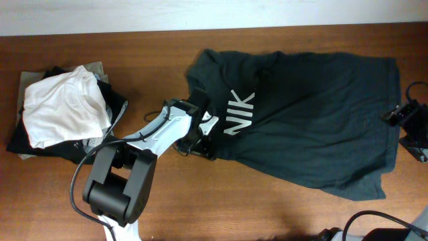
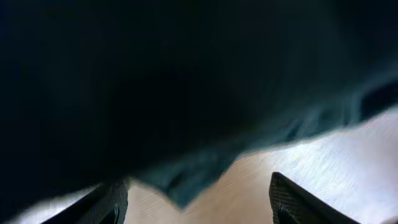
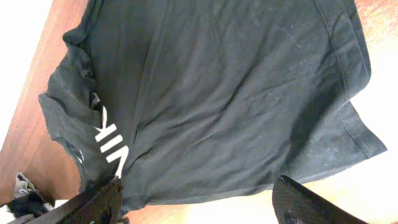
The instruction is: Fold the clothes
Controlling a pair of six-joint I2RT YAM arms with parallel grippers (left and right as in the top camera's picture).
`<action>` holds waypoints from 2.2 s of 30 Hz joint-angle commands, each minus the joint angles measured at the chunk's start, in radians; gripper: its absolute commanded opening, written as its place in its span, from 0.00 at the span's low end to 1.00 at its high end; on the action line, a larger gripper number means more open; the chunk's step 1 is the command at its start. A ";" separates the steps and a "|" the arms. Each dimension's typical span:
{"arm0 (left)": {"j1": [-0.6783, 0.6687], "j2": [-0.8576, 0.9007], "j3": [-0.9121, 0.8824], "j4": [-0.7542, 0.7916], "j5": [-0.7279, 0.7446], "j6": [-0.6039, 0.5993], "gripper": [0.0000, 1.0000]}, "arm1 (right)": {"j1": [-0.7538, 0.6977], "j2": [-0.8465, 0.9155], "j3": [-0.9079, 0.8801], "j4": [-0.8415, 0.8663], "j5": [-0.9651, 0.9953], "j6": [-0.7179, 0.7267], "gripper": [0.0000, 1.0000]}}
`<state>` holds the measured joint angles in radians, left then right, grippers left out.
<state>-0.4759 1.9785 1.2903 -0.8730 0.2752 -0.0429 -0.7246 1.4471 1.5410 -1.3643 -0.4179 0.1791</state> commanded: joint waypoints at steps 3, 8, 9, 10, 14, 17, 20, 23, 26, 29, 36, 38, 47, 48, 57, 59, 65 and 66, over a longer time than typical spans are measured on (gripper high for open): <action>-0.010 -0.016 -0.010 0.008 0.025 -0.051 0.00 | 0.006 0.002 -0.002 0.016 0.043 -0.006 0.81; -0.009 -0.096 0.119 -0.275 0.051 -0.034 0.00 | 0.005 0.142 -0.149 0.068 0.121 0.043 0.82; -0.010 -0.133 0.135 -0.338 0.052 -0.035 0.00 | 0.004 0.208 -0.203 0.068 0.140 0.043 0.81; -0.010 -0.155 0.135 -0.369 0.056 -0.035 0.00 | 0.003 0.241 -0.230 0.074 0.171 0.048 0.78; -0.010 -0.224 0.135 -0.502 0.077 -0.032 0.00 | -0.058 0.314 -0.327 0.130 0.352 0.119 0.81; -0.010 -0.227 0.135 -0.508 0.077 -0.032 0.00 | -0.145 0.314 -0.414 0.161 0.404 0.182 0.82; -0.010 -0.227 0.135 -0.485 0.078 -0.032 0.01 | -0.200 0.314 -0.566 0.243 0.428 0.201 0.81; -0.010 -0.227 0.135 -0.482 0.097 -0.032 0.01 | -0.203 0.314 -0.660 0.348 0.381 0.250 0.72; -0.016 -0.227 0.135 -0.487 0.119 -0.032 0.01 | -0.205 0.314 -0.627 0.381 0.380 0.261 0.23; -0.078 -0.227 0.135 -0.529 0.122 -0.032 0.00 | -0.205 0.314 -0.427 0.276 0.384 0.256 0.04; -0.422 -0.227 0.119 -0.610 0.109 -0.032 0.01 | -0.205 0.314 -0.096 0.103 0.578 0.260 0.07; -0.499 -0.227 0.117 -0.602 0.079 -0.032 0.43 | -0.205 0.314 -0.096 0.103 0.584 0.272 0.22; -0.140 -0.227 0.146 -0.394 -0.186 -0.042 0.62 | -0.197 0.314 -0.096 0.184 0.083 0.042 0.59; -0.082 -0.221 0.146 -0.264 -0.186 -0.011 0.52 | -0.186 0.314 -0.095 0.201 -0.027 -0.018 0.59; 0.053 0.123 0.146 0.248 -0.143 0.154 0.00 | 0.016 0.251 -0.095 0.214 -0.237 -0.150 0.57; 0.069 0.186 0.146 0.306 -0.199 0.145 0.00 | 0.043 0.240 -0.095 0.216 -0.237 -0.150 0.57; 0.265 0.237 0.170 0.487 -0.387 -0.012 0.00 | 0.051 0.240 -0.095 0.216 -0.229 -0.150 0.58; 0.323 0.237 0.203 0.499 -0.309 -0.021 0.00 | 0.051 0.240 -0.095 0.216 -0.216 -0.150 0.58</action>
<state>-0.2840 2.1632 1.4628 -0.3790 -0.0135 0.0139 -0.6804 1.7096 1.4326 -1.1477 -0.6338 0.0441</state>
